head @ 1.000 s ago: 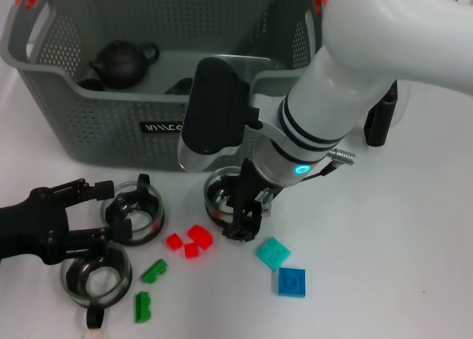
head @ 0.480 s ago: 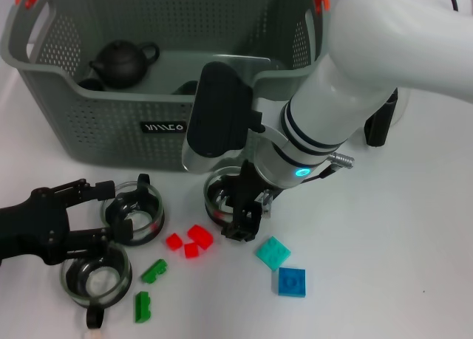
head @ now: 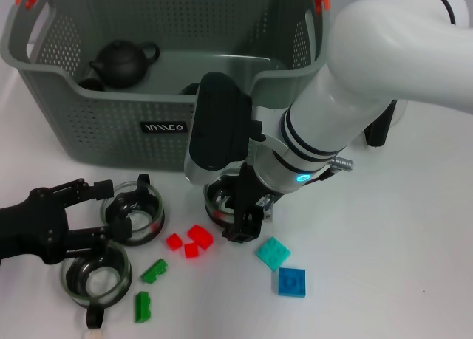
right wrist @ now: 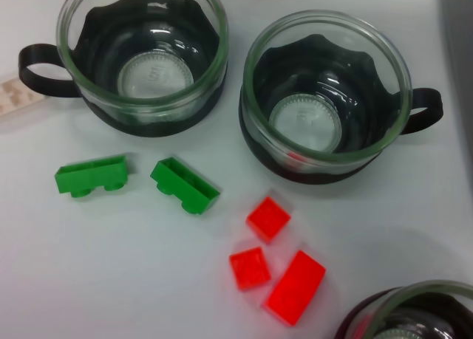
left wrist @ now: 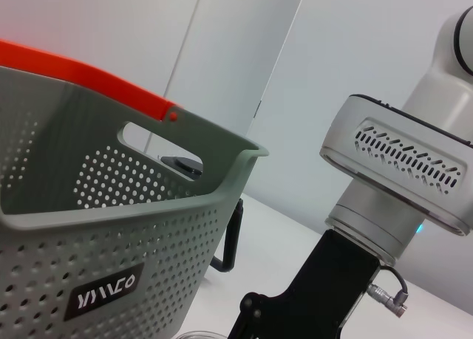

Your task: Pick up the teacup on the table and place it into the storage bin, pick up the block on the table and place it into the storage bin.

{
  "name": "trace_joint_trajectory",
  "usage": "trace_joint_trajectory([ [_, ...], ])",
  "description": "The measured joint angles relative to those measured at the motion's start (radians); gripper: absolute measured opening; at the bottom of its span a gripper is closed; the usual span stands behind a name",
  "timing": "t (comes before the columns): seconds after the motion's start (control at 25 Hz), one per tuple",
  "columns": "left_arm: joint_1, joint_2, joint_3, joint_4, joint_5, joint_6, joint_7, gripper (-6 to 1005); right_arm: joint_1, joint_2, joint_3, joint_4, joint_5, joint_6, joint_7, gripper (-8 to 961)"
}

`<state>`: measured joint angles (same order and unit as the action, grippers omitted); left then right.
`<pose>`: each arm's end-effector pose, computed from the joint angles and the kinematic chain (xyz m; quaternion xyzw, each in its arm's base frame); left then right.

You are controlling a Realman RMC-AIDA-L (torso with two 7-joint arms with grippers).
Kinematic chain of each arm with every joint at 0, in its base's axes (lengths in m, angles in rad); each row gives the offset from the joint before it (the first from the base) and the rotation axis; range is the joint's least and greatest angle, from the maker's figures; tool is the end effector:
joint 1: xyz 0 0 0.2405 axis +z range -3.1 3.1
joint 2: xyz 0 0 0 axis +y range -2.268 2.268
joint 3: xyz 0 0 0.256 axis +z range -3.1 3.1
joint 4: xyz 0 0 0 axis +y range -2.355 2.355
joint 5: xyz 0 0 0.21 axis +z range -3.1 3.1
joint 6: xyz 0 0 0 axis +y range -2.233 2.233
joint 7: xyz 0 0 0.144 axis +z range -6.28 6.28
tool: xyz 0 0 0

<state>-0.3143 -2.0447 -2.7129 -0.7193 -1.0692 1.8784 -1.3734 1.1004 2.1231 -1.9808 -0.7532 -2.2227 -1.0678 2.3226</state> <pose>-0.3198 0.2453 0.0507 -0.9019 -0.2796 -0.3008 0.1336 0.0880 0.3586 -0.1524 -0.9745 0.0081 -0.2174 0.0556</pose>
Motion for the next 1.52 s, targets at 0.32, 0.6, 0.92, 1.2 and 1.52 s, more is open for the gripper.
trace_joint_trajectory([
  [0.32, -0.001, 0.0, -0.001, 0.002, 0.0, -0.001, 0.001, 905, -0.007, 0.0, -0.004, 0.0, 0.0, 0.011, 0.0, 407],
  [0.6, -0.002, 0.0, -0.014, 0.002, 0.0, -0.001, 0.001, 904, -0.01, 0.0, -0.004, 0.0, 0.0, 0.015, 0.012, 388],
  [0.92, -0.002, 0.0, -0.014, 0.001, 0.0, 0.0, 0.0, 905, -0.01, -0.001, -0.004, -0.003, 0.0, 0.003, 0.013, 144],
  [1.2, -0.001, 0.0, -0.014, 0.001, 0.0, 0.001, 0.001, 904, -0.004, -0.007, 0.006, -0.013, 0.041, -0.039, 0.022, 63],
  [1.52, -0.002, 0.0, -0.014, 0.001, 0.0, 0.001, 0.005, 905, -0.022, -0.021, 0.167, -0.24, -0.067, -0.338, 0.184, 51],
])
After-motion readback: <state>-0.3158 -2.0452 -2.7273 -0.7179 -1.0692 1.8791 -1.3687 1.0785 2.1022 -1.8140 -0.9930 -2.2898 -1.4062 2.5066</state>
